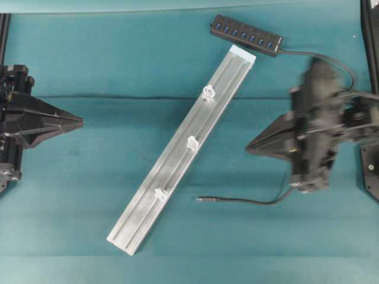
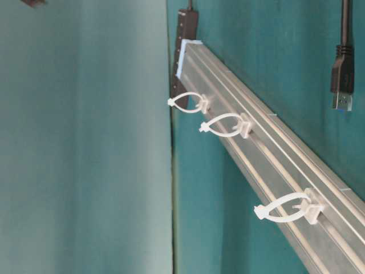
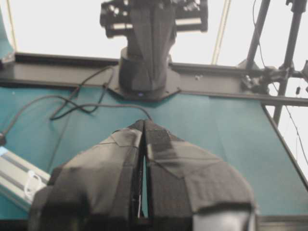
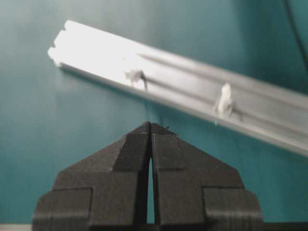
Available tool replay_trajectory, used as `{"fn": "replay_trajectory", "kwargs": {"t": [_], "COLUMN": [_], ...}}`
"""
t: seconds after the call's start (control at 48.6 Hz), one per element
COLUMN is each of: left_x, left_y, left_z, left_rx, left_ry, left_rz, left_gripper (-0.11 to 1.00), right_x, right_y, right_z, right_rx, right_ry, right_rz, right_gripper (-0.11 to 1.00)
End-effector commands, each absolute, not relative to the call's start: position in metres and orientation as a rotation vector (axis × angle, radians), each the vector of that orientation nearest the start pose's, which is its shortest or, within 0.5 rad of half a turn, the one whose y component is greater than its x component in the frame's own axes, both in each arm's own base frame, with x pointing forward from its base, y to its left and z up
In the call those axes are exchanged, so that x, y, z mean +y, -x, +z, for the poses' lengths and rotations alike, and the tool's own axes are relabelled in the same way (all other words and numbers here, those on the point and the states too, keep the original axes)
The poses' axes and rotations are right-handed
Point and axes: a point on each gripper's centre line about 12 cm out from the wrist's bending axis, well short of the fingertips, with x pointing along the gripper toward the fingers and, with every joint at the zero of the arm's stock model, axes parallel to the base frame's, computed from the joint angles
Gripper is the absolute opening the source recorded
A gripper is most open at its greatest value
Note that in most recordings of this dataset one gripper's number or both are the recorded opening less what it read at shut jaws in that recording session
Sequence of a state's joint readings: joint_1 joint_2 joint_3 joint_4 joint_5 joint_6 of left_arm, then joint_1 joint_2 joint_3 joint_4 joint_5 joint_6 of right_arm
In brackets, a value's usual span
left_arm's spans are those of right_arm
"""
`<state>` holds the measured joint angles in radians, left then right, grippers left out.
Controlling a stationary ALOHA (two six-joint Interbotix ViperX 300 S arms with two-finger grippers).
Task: Pass the USB cable through three rings with both arms.
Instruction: 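Move the right gripper toward the loose black USB cable end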
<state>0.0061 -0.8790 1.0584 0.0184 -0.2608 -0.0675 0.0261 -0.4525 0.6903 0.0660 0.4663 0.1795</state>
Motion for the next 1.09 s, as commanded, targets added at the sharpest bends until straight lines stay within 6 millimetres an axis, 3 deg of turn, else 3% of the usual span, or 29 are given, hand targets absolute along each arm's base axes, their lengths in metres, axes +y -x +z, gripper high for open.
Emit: {"fn": "replay_trajectory", "kwargs": {"t": [0.0,0.329,0.535,0.658,0.823,0.905,0.966,1.069], "left_x": [0.001,0.002,0.002,0.002,0.002,0.002,0.002,0.002], "left_y": [-0.222,-0.222,-0.221,-0.221,-0.221,-0.221,-0.221,-0.221], "left_z": [0.330,0.327,0.328,0.328,0.328,0.329,0.329,0.329], "left_rx": [-0.097,-0.063,-0.071,-0.069,-0.071,-0.072,-0.069,-0.069], "left_ry": [0.047,0.048,0.047,0.047,0.048,0.047,0.046,0.046], "left_rz": [0.002,0.003,0.005,0.005,0.003,0.005,0.005,0.003], "left_gripper": [-0.01,-0.01,-0.01,-0.01,-0.01,-0.01,-0.01,-0.01], "right_x": [0.014,0.016,0.029,0.034,0.037,0.040,0.042,0.045], "right_y": [-0.318,-0.359,-0.377,-0.382,-0.380,-0.378,-0.378,-0.381], "right_z": [0.272,0.232,0.207,0.198,0.180,0.172,0.169,0.164], "right_rx": [0.794,1.056,1.143,1.170,1.251,1.289,1.295,1.282], "right_ry": [-0.234,-0.207,-0.175,-0.173,-0.161,-0.147,-0.138,-0.140], "right_rz": [-0.035,-0.054,-0.028,-0.021,-0.021,-0.015,-0.007,-0.005], "right_gripper": [0.01,0.01,0.03,0.20,0.68,0.87,0.94,0.91]}}
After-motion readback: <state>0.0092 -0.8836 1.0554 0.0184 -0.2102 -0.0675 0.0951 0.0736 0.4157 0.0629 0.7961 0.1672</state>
